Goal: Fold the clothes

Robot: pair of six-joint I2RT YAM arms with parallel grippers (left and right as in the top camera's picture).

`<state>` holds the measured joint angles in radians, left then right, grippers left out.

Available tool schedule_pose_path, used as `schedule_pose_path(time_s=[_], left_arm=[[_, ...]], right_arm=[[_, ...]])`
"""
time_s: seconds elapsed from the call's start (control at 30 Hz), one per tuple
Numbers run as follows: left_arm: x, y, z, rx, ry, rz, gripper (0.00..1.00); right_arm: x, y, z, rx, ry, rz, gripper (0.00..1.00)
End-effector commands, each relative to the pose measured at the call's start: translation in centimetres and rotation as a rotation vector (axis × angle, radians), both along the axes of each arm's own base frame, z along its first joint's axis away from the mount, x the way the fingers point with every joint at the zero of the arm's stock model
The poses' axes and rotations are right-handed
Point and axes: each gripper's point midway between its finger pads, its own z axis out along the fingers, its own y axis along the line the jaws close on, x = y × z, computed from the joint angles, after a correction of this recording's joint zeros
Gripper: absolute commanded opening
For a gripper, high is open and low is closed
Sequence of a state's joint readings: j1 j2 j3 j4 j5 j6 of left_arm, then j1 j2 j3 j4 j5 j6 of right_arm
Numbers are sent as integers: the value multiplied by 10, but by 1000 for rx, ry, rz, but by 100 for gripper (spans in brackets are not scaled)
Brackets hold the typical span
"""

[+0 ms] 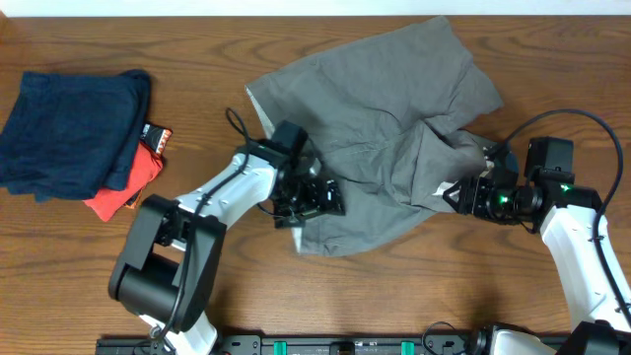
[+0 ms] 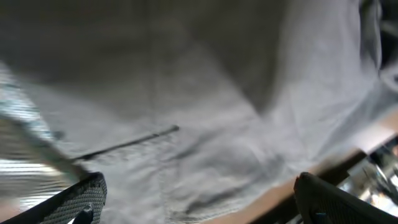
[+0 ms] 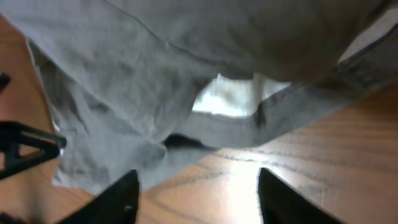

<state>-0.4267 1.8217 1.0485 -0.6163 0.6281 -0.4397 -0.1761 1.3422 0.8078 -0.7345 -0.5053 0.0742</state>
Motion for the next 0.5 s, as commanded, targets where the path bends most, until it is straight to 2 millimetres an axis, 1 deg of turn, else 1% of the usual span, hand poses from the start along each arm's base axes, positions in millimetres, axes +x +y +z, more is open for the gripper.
schedule_pose_path(time_s=[0.0, 0.17, 0.2, 0.3, 0.47], left_arm=[[12, 23, -4, 107, -77, 16, 98], [19, 32, -11, 191, -111, 39, 98], [20, 31, -11, 188, -118, 36, 99], [21, 24, -10, 178, -137, 21, 93], [18, 13, -10, 169, -158, -10, 91]], right_arm=[[2, 8, -4, 11, -6, 35, 54], [14, 19, -11, 7, -38, 79, 54], [16, 23, -13, 7, -45, 93, 54], [25, 34, -23, 9, -57, 121, 56], [37, 47, -40, 23, -48, 131, 57]])
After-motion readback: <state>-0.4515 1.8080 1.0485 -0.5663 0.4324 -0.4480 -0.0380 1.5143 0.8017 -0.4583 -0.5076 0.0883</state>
